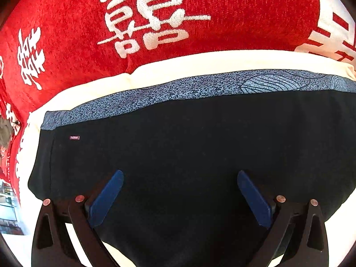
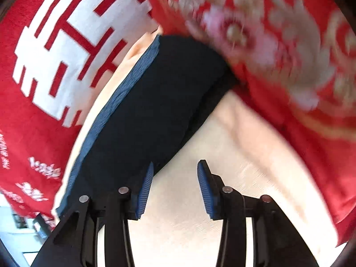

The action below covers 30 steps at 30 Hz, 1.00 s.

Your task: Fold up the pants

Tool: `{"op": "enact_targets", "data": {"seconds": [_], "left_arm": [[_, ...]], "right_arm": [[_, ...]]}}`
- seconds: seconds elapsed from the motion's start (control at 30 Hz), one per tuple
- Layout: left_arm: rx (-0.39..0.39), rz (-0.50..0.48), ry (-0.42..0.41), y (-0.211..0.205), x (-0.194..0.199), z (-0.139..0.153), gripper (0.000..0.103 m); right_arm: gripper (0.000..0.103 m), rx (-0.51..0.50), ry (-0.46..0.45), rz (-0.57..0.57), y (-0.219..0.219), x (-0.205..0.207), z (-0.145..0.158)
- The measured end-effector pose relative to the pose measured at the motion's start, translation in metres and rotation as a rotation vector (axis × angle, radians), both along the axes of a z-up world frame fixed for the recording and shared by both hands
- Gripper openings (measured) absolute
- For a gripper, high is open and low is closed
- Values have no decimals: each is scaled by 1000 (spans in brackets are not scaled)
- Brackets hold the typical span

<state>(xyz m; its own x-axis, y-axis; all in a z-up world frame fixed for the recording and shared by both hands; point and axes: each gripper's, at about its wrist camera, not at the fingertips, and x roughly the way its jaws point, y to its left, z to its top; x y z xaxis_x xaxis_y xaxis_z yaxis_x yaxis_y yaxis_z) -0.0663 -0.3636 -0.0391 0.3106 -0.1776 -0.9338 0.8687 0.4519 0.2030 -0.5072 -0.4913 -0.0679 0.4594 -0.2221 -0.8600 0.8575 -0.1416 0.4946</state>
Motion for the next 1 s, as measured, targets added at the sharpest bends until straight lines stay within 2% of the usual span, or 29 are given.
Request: {"op": "enact_targets", "data": {"seconds": [0.27,0.43,0.6,0.73,0.77,0.8,0.83,0.87,0.93,1.0], "left_arm": [[-2,0,6,1,-1,1,103],[-2,10,18,-1,4,-2,103],[14,25,24,-3,6,-3,103],[30,29,34,-5,8,-1,103],[43,33,39,-8,8,1,96],[51,32,65,-12,5,6,74],[56,22,93,-17,0,10,63],[56,4,126,-23,-8,16,58],[5,-47,170,-38,-30,34,58],[-81,-130,204,-59,-62,52,58]], "right_arm": [[45,-75,-144,-116,-16,0,-24],[48,-149,-156,-151,-29,1,-27],[48,-147,-234,-154,-16,-4,-32],[50,-136,-282,-169,-40,5,-39],[48,-123,-282,-162,-43,7,-39],[35,-96,-260,-149,-50,13,-39],[22,-66,-238,-135,-53,16,-39],[17,-63,-249,-127,-53,17,-37],[16,-76,-245,-101,-51,17,-30],[15,-108,-229,-57,-50,20,-18]]}}
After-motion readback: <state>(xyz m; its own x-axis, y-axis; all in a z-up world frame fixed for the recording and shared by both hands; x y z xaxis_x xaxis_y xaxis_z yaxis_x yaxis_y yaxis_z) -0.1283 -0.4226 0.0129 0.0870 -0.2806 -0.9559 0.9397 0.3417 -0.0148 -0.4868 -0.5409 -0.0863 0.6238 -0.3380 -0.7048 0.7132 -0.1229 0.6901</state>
